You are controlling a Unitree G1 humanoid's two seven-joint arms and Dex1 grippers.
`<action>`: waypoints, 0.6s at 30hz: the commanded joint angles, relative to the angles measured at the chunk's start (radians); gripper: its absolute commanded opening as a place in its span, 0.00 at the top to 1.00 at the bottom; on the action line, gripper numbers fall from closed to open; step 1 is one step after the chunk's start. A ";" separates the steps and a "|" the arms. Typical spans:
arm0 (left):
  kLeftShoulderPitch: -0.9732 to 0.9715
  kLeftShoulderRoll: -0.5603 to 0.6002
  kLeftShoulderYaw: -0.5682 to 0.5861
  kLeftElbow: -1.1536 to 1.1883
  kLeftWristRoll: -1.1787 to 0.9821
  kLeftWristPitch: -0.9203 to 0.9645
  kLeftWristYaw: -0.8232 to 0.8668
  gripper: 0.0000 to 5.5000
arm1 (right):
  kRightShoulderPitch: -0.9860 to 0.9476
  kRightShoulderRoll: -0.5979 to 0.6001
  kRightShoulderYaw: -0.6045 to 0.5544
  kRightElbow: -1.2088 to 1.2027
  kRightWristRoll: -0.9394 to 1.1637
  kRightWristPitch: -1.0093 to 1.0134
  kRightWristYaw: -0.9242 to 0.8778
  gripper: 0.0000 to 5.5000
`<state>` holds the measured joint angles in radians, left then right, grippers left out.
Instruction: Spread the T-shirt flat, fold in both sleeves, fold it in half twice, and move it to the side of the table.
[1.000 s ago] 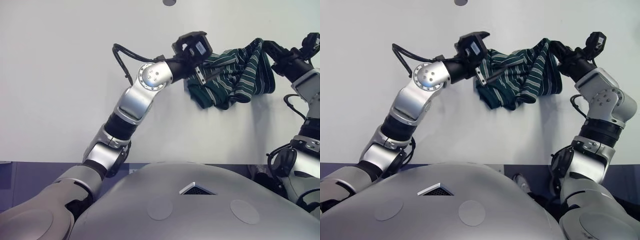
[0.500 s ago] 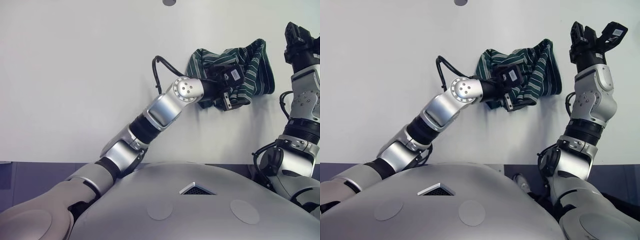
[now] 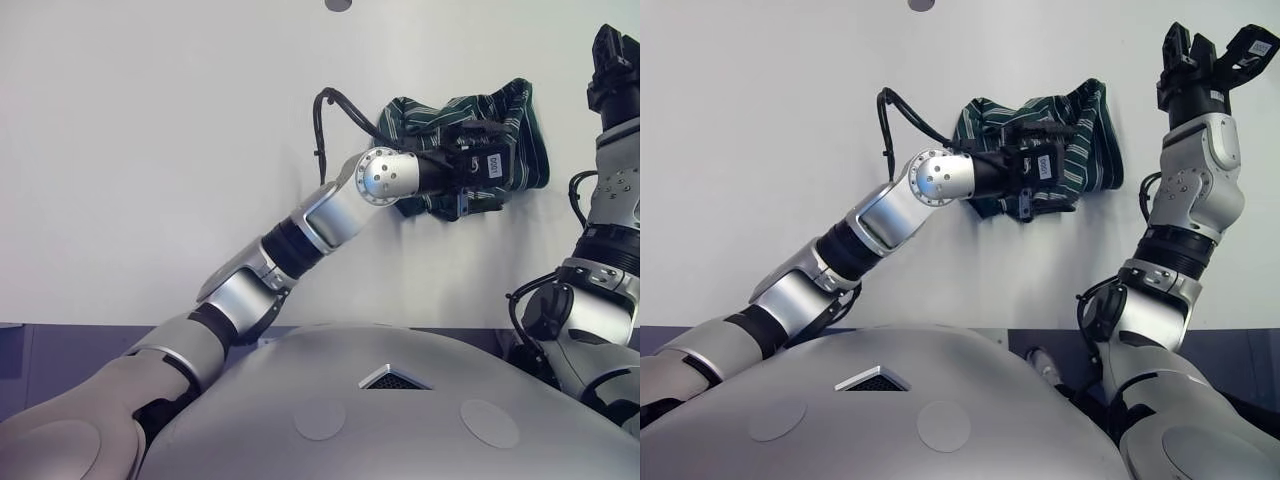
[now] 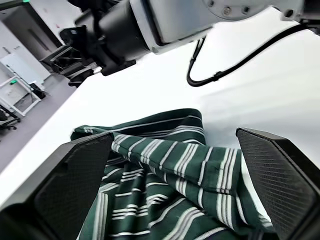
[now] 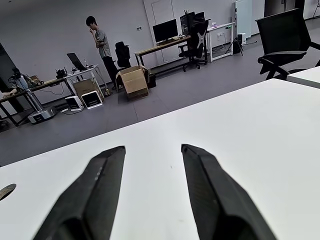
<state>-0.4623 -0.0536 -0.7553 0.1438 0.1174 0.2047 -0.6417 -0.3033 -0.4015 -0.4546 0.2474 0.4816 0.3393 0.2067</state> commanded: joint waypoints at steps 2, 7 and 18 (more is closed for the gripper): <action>-0.019 -0.011 -0.071 0.130 0.090 -0.068 0.013 0.18 | -0.047 0.000 -0.015 0.029 -0.006 -0.010 -0.025 0.62; -0.065 -0.033 -0.100 0.235 0.264 -0.199 0.192 0.18 | -0.050 0.001 -0.021 0.044 -0.009 -0.010 -0.027 0.62; -0.033 -0.071 -0.018 0.243 0.246 -0.226 0.214 0.18 | -0.035 0.003 -0.011 0.045 -0.019 -0.012 -0.010 0.62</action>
<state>-0.4965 -0.1175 -0.7827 0.3817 0.3627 -0.0282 -0.4172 -0.3402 -0.4013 -0.4670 0.2939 0.4688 0.3372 0.1929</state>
